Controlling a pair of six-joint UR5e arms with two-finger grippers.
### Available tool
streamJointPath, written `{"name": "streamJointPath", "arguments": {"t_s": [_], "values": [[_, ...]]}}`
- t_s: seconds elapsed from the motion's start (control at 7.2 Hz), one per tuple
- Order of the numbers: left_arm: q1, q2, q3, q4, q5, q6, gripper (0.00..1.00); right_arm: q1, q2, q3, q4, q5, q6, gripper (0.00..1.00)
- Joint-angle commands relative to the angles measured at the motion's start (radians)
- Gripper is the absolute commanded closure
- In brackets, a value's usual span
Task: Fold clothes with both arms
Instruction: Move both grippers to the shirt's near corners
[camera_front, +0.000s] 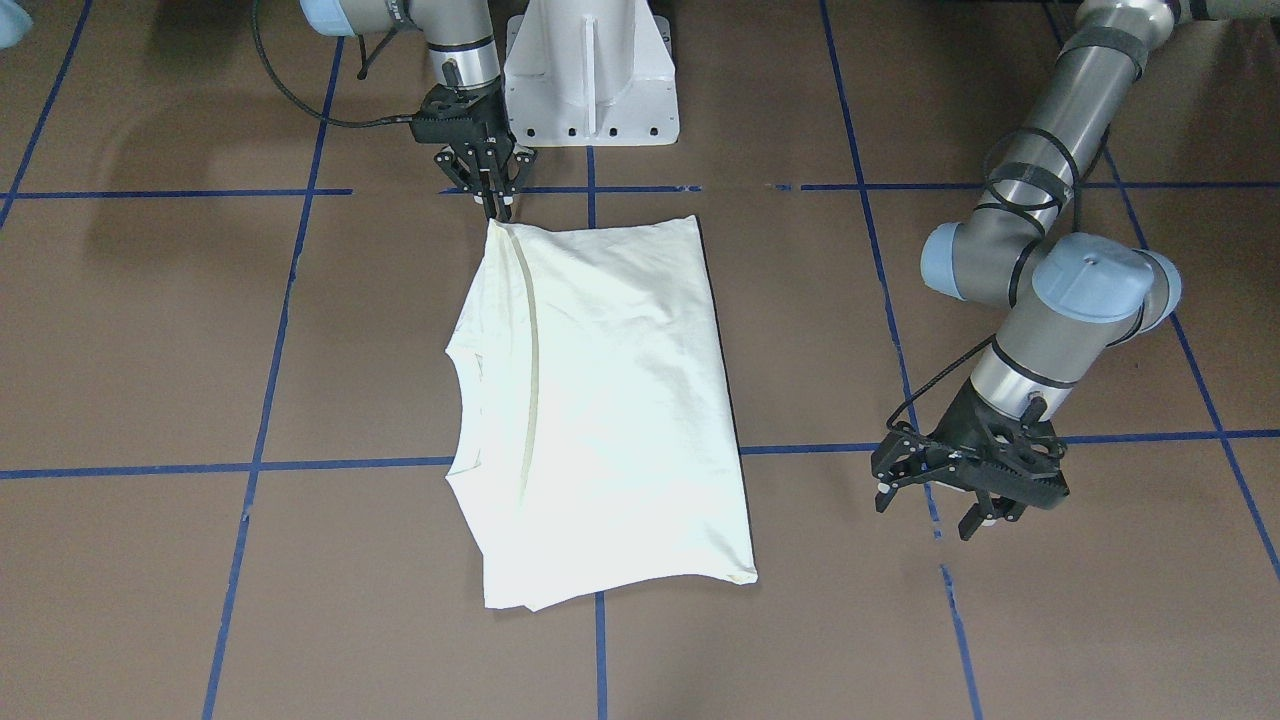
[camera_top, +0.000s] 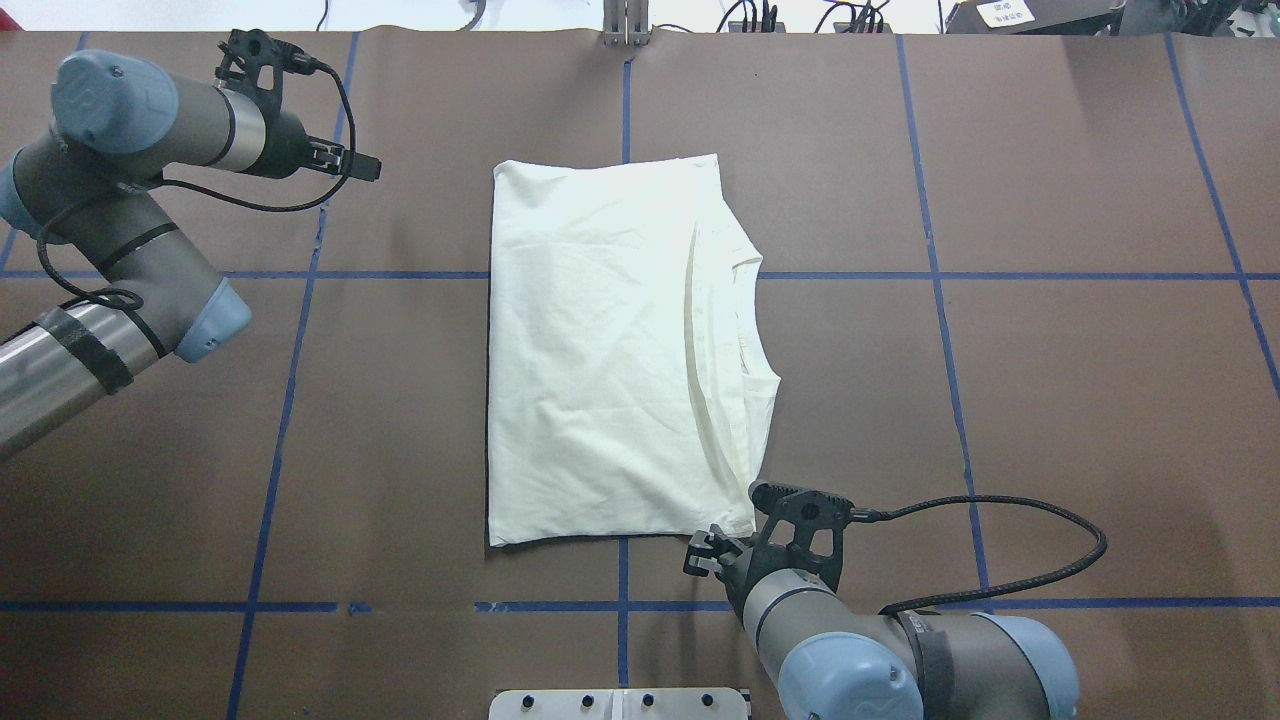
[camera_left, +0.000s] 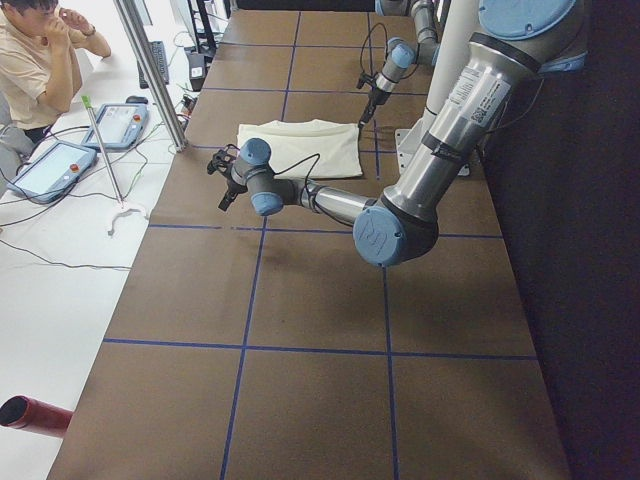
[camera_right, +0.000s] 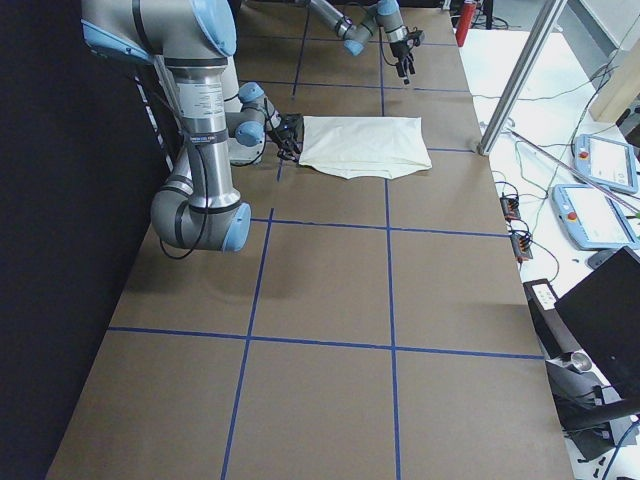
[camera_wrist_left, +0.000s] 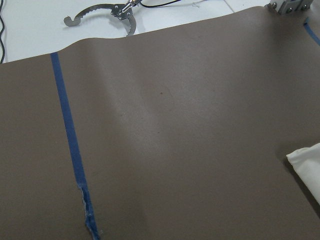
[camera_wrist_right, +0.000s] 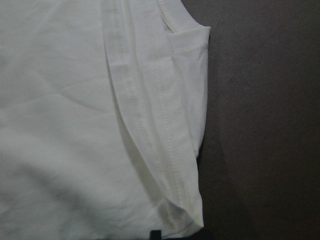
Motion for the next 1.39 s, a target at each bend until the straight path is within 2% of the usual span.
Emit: {"name": "streamJointPath", "arguments": {"t_s": [0.0,0.28,0.42,0.56,0.83,0.97,1.25], "values": [[0.002,0.0,0.0,0.0,0.0,-0.002,0.0,0.086,0.006,0.01,-0.001,0.079,-0.174,0.0],[0.011,-0.001,-0.019,0.0,0.0,-0.035,0.0,0.175,0.062,0.011,0.002,0.194,-0.185,0.0],[0.031,0.0,-0.052,0.003,0.0,-0.104,0.0,0.195,0.053,0.013,0.077,0.198,-0.118,0.0],[0.059,0.0,-0.085,0.006,0.003,-0.232,0.0,0.2,0.017,0.013,0.197,0.198,-0.066,0.0],[0.18,0.075,-0.266,0.02,0.02,-0.468,0.0,0.209,-0.12,0.016,0.363,0.195,0.004,0.0],[0.271,0.159,-0.374,0.021,0.107,-0.592,0.0,0.224,-0.148,0.016,0.399,0.195,0.019,0.0],[0.452,0.22,-0.503,0.102,0.249,-0.822,0.0,0.257,-0.145,0.014,0.399,0.196,0.067,0.0]]}}
